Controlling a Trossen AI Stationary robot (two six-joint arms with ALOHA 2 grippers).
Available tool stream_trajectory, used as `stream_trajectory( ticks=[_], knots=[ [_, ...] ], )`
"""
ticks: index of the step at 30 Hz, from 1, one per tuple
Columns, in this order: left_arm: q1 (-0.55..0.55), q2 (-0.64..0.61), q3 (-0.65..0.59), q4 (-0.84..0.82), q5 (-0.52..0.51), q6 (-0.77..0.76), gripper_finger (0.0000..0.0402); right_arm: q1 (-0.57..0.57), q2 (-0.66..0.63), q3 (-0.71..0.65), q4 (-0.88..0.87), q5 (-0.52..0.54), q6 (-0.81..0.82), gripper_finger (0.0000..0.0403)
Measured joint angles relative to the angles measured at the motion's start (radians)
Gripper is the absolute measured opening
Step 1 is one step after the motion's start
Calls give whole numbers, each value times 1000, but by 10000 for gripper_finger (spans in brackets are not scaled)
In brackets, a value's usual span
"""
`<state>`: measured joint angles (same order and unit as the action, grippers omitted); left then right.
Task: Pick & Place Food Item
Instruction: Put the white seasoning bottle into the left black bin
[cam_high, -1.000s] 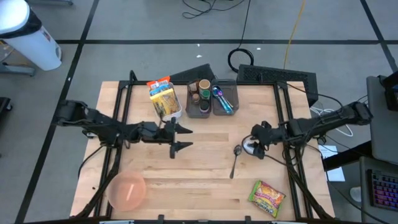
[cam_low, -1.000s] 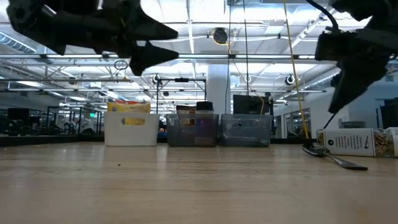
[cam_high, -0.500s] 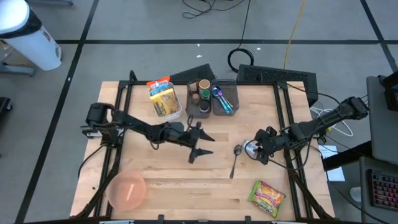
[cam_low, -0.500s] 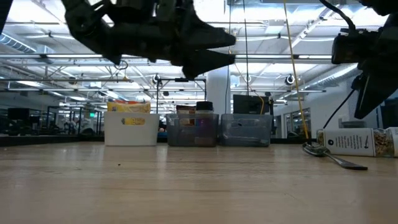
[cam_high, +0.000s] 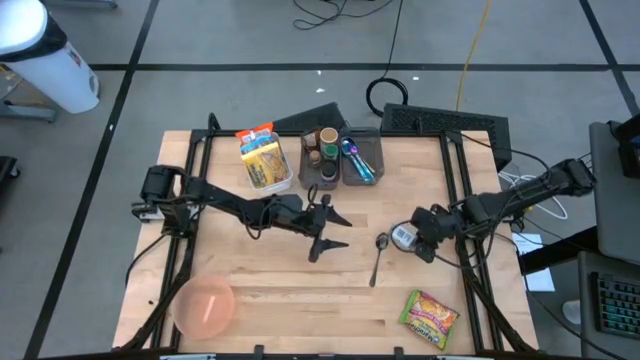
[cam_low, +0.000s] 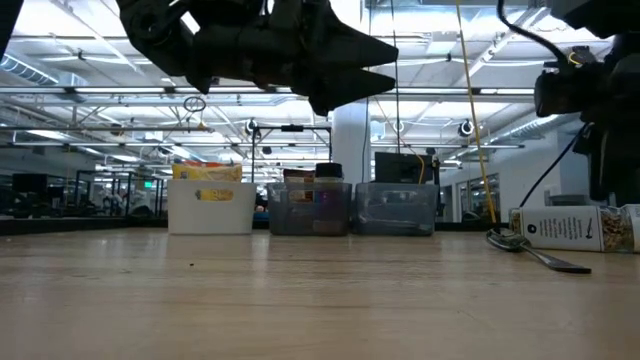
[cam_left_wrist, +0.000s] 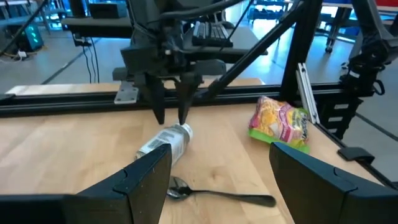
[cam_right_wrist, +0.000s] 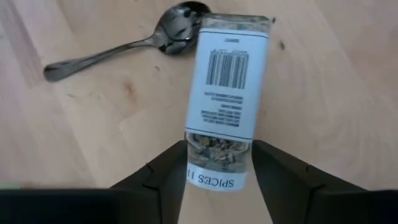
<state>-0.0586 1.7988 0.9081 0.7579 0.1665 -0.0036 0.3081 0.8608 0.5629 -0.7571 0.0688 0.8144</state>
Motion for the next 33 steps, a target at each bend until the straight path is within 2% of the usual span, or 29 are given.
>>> stream_trajectory(
  ticks=[5, 10, 14, 23, 33],
  knots=[
    [13, 0, 0, -2, 1, 1, 273, -52, 1, 0, 18, -93, 46, 219],
    [28, 0, 0, -6, 34, 2, 274, -67, 27, -40, 123, -106, 38, 265],
    [38, 0, 0, -29, 63, 11, 274, -66, 89, -93, 220, -130, 38, 285],
    [43, 0, -1, -55, 65, 25, 274, -66, 213, -123, 302, -70, 60, 279],
    [44, 0, -1, -60, 61, 21, 274, -73, 226, -126, 353, 63, 0, 274]
  ],
)
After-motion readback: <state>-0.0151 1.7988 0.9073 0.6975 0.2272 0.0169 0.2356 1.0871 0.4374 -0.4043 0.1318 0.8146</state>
